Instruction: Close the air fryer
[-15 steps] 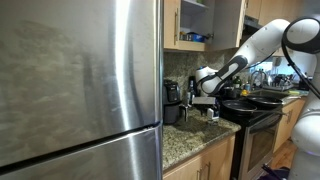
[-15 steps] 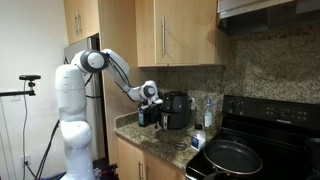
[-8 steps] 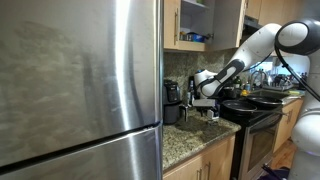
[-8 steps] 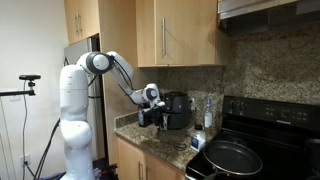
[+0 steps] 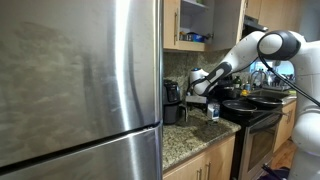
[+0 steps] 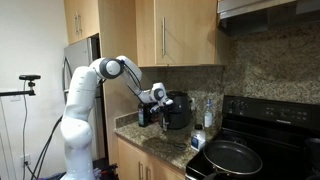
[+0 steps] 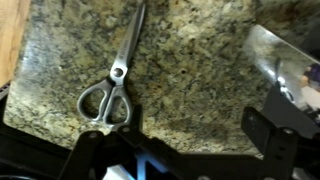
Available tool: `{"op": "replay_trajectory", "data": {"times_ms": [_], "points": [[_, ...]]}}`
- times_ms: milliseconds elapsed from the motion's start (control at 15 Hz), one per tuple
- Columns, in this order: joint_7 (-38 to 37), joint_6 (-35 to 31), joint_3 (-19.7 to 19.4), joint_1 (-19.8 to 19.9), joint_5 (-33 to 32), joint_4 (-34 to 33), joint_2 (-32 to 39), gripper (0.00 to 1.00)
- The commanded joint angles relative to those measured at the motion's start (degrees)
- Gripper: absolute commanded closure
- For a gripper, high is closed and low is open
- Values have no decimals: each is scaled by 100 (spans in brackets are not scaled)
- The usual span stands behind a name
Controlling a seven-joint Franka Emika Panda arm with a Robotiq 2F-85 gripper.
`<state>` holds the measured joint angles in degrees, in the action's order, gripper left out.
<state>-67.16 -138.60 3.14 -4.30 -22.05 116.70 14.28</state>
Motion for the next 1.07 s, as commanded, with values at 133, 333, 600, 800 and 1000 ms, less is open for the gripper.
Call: {"op": "replay_trajectory", "data": {"times_ms": [133,333,600,800,1000], "points": [[1722,103,84,-29,1491,-932,602,0],[2127,110,-45,-116,1842,-1136,699,0],[1995,26,-213,-245,1779,-892,545,0],[1988,26,-235,-277,1772,-891,545,0],[2183,-29,-319,-325,1532,-901,563,0]]}}
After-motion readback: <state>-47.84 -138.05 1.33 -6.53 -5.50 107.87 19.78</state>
